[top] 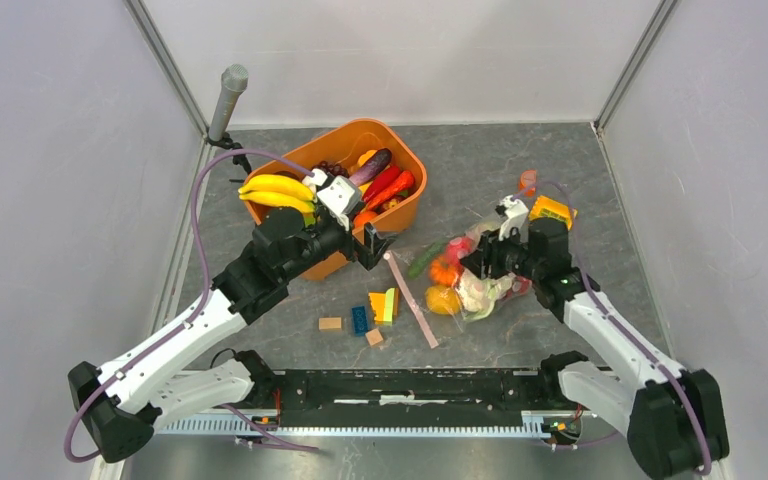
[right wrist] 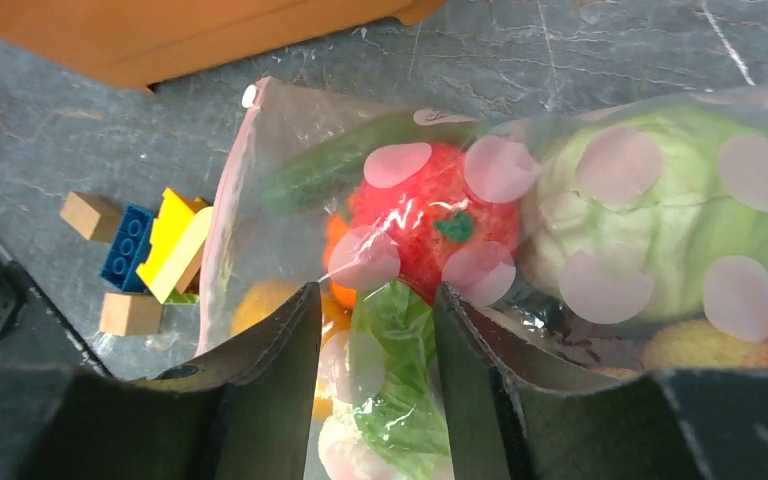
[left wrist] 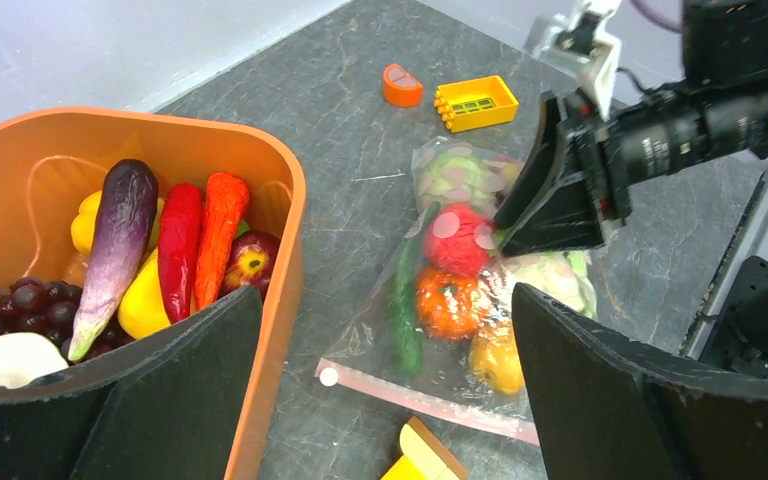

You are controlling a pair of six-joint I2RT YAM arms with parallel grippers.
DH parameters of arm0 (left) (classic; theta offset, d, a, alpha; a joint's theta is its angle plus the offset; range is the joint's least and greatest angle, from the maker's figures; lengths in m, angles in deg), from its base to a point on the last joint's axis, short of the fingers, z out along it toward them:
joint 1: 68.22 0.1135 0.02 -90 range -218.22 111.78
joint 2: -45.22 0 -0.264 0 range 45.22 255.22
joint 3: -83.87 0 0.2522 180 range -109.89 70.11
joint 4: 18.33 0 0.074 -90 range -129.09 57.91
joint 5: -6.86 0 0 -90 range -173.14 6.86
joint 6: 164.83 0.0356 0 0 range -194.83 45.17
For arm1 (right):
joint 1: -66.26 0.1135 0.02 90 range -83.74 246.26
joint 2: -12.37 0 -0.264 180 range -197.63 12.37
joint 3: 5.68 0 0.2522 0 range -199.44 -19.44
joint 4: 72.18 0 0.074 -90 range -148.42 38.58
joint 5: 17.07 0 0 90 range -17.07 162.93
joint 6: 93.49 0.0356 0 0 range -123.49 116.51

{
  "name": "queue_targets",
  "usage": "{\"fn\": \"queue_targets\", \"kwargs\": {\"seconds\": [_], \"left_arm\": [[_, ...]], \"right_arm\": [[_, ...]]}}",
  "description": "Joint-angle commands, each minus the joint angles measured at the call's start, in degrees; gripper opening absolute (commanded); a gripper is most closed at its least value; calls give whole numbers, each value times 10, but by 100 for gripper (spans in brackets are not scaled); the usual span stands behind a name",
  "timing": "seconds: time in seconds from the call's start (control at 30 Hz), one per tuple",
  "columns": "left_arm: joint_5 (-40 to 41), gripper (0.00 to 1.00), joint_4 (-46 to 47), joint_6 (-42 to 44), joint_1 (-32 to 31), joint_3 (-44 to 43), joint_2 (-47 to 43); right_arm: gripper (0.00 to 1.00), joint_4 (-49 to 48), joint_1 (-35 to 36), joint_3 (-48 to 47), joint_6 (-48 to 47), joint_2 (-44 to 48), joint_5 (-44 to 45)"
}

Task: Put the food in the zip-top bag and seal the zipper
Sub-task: Place the zipper food storage bag at the center of the board, then adjust the zipper food storage bag at the center of the board.

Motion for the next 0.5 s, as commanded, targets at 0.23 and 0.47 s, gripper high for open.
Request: {"fn": "queue_targets", "kwargs": {"seconds": [0.23,0.47], "left_arm": [[-12,100,5,-18,3,9,1],[-19,100,4,-22,2,3,8]], "right_arm": [[60,100,170,-31,-117,-62,112],[70,61,170,-43,-71,75,264]]}}
